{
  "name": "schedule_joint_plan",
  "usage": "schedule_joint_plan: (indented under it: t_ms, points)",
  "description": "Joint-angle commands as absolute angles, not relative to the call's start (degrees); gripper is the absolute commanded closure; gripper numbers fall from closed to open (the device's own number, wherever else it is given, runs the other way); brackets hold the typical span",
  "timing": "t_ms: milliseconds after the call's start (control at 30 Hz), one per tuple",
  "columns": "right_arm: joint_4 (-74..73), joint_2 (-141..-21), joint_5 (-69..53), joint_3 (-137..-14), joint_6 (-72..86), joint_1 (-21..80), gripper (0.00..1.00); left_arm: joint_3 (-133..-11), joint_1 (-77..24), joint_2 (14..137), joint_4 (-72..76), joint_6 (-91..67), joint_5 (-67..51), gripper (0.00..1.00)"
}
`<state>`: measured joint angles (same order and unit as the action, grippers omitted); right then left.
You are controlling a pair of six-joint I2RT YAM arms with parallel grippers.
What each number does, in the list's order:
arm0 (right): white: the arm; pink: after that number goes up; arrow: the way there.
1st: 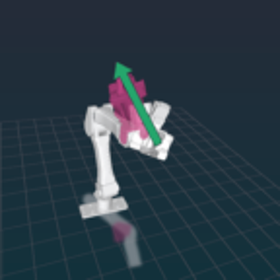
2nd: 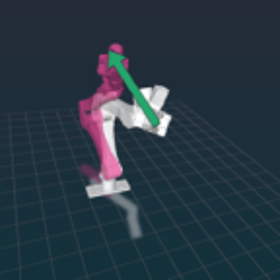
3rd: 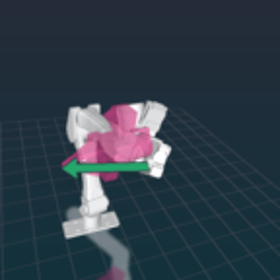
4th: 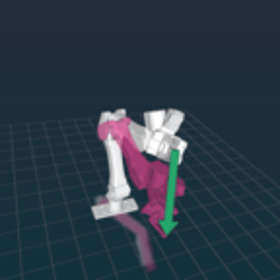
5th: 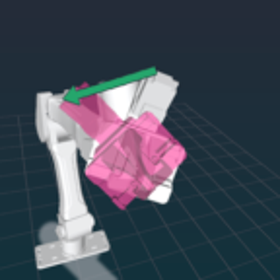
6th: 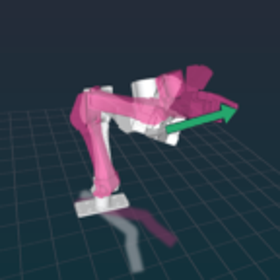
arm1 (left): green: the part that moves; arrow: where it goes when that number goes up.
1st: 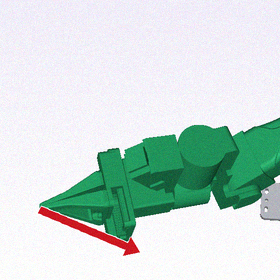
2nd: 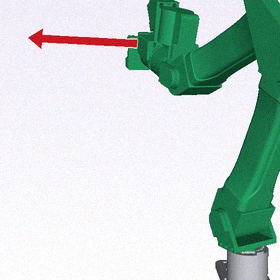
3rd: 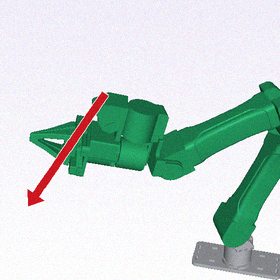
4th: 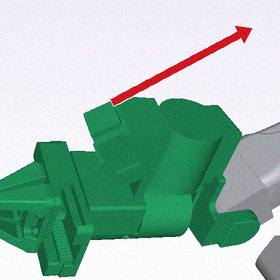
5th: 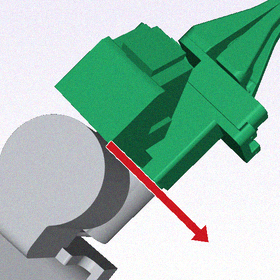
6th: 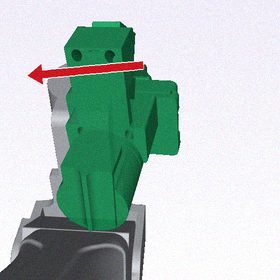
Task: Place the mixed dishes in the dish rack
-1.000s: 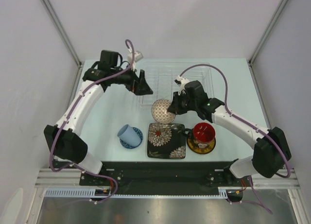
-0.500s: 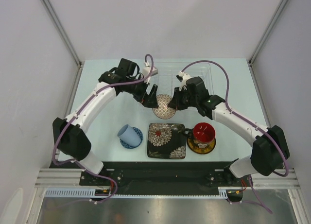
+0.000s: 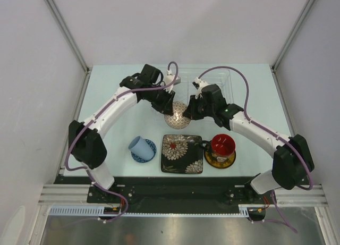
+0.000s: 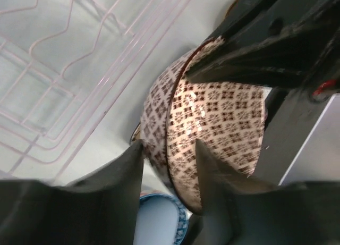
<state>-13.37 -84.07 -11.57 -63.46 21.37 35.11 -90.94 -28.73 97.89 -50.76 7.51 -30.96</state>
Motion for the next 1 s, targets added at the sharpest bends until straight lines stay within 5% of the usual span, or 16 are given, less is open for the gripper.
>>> schedule_joint_plan:
  t_ms: [0,67,267,367,467,667,833,967]
  points:
    - [-7.74,-82.79,-13.01,-66.88,22.67,35.07,1.0,-96.84,-28.3,99.4,-51.41,8.35,-27.07,0.85]
    - [-7.3,-82.97,-12.83,-66.8,22.76,35.16,1.0,-98.52,-28.3,99.93,-52.64,8.35,-25.76,1.0]
    - [-5.1,-83.67,-12.57,-66.88,24.17,35.33,0.94,-104.84,-28.56,101.16,-55.89,8.79,-19.35,1.0]
    - [-5.1,-83.85,-11.87,-66.88,24.35,35.25,0.45,-112.9,-28.56,102.83,-58.09,9.4,-11.01,1.0]
    - [-7.02,-83.67,-10.55,-66.88,24.08,35.07,0.3,-119.76,-28.65,104.59,-58.97,10.54,-0.55,1.0]
    - [-11.42,-81.04,-8.09,-66.8,22.77,33.32,0.23,-129.8,-30.66,110.21,-56.88,15.37,22.46,1.0]
    - [-13.88,-77.01,-7.21,-66.27,22.24,31.38,0.22,-126.31,-34.89,113.81,-49.41,21.79,46.18,1.0]
    - [-15.73,-73.31,-7.47,-64.43,22.15,28.39,0.22,-123.67,-35.51,113.73,-45.97,17.41,51.32,1.0]
